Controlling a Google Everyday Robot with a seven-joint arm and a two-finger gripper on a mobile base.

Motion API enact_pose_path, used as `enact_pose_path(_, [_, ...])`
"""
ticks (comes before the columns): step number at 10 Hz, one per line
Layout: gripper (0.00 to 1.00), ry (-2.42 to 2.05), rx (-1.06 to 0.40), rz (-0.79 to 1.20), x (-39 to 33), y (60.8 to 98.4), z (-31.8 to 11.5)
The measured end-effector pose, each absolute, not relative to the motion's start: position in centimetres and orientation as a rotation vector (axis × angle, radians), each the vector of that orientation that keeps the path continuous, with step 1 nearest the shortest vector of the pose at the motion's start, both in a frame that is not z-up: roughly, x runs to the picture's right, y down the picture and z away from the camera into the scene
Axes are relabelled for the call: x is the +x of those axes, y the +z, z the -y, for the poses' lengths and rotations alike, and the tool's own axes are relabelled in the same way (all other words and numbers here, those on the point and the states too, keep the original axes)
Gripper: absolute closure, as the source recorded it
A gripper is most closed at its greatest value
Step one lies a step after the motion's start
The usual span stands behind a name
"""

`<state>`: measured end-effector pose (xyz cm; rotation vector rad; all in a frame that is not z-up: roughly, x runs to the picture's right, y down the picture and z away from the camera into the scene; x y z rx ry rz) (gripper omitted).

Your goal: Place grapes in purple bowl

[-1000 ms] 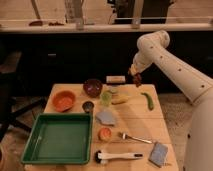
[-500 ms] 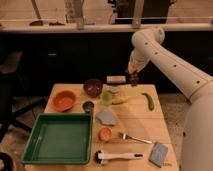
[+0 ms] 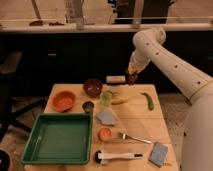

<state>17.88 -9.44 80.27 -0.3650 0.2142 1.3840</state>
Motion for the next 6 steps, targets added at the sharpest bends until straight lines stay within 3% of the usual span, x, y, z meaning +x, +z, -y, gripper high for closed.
enact_pose_path(6, [1.0,1.34,-0.465,-0.133,12.8,77.9,7.7])
